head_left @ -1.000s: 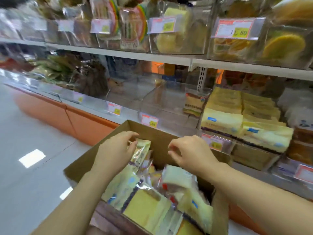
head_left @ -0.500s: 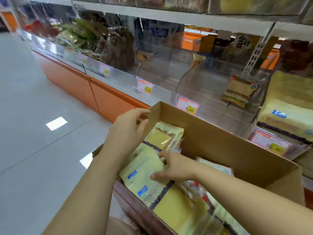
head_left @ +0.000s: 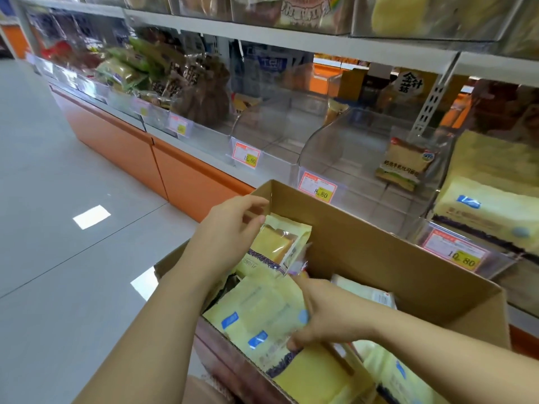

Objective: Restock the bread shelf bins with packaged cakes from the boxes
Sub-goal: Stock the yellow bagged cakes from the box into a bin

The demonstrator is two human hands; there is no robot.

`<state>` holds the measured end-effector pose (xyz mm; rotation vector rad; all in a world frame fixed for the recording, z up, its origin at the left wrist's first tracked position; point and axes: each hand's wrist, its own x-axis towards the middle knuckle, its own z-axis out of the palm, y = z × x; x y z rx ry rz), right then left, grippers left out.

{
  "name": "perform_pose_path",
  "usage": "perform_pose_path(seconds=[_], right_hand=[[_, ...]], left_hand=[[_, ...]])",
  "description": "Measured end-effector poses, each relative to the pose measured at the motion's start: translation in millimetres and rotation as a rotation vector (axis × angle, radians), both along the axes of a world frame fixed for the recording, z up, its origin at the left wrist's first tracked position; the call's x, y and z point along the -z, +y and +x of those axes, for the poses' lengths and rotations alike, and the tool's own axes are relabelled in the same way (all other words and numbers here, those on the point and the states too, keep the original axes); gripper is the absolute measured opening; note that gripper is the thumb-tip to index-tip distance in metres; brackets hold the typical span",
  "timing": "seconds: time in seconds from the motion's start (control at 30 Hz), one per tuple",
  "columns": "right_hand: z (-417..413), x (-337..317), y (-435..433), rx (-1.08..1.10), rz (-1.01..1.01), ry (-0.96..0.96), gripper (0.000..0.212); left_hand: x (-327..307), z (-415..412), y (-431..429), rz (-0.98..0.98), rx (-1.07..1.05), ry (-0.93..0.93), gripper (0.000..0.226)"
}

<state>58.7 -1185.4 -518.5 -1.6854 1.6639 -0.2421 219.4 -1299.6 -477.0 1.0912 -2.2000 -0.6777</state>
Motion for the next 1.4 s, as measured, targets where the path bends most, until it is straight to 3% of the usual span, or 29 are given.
perform_pose_path(seconds=[0.07, 0.13, 0.3, 0.47, 0.6, 0.73, 0.93, 1.17, 1.3, 1.4], right_hand=[[-9, -15, 6, 0.049, -0.109, -0.056, 0.060], [-23, -32, 12, 0.115, -0.207, -0.090, 0.049], [-57, -64, 27, 0.303, -0.429, -0.091, 0.048], [-76, -92, 45, 0.405, -0.642, -0.084, 0.050], [-85, -106, 63, 0.414, -0.693, -0.113, 0.050], [-97, -108, 83, 0.472, -0.719, -0.182, 0.050], [-116, -114, 109, 0.592, -0.781, -0.291, 0.049], [-140, -125, 139, 0.816, -0.941, -0.364, 0.038], [-143, -133, 155, 0.935, -1.024, -0.396, 0.037], [-145, -133, 162, 0.998, -1.022, -0.464, 0.038]], left_hand=[[0, 0, 2, 0.005, 0.010, 0.011, 0.029], [0, 0, 7, 0.009, 0.019, 0.040, 0.028], [-4, -6, 24, 0.167, 0.070, 0.212, 0.031], [-14, -36, 37, 0.472, 0.300, 0.281, 0.062], [-15, -62, 49, 0.434, 0.316, 0.221, 0.061], [-27, -80, 62, 0.427, 0.311, 0.342, 0.035], [-44, -106, 89, 0.352, 0.301, 0.460, 0.026], [-50, -136, 113, 0.394, 0.265, 0.576, 0.026], [-49, -152, 134, 0.329, 0.214, 0.462, 0.040], [-50, -164, 153, 0.350, 0.273, 0.455, 0.038]])
